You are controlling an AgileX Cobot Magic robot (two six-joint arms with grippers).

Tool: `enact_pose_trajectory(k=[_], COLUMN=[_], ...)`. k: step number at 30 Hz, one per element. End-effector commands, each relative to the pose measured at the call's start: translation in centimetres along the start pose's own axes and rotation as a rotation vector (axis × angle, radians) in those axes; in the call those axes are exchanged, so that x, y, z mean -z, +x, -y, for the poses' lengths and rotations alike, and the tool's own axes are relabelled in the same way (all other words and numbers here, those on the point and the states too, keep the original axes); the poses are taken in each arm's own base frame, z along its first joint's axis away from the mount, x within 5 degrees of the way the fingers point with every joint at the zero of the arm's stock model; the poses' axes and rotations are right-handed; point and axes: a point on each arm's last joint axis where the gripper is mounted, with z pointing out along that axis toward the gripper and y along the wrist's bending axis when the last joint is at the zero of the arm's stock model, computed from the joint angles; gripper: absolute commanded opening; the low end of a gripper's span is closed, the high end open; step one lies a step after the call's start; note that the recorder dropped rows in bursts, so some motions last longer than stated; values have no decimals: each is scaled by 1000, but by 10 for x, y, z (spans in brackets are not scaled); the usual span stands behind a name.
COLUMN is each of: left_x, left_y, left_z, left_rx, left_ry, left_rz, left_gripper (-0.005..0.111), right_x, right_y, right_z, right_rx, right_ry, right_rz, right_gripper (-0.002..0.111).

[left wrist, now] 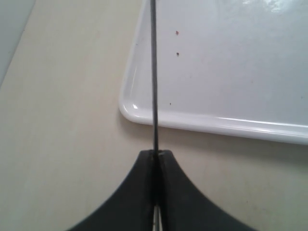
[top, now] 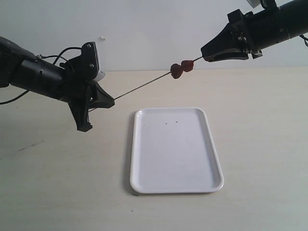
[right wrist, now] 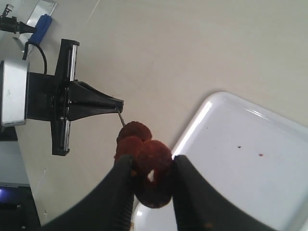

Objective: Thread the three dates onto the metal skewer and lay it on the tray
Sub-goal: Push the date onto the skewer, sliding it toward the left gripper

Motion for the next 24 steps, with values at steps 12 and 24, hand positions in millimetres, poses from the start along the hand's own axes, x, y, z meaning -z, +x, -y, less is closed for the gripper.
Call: enact_pose_trajectory(k=[12,24], left_x=[-2,-6], left_y=[-8,-19], left_z=[0,7], left_rx=[34,34], left_ry=[-8,16], left_rz=[34,66], left_gripper=[0,0], right_x=[-18,-25], right_y=[-2,-1], right_z=[-19,-24], right_rx=[47,59], right_ry=[-36,-48], right_rz=[-35,-50], right_gripper=[27,27])
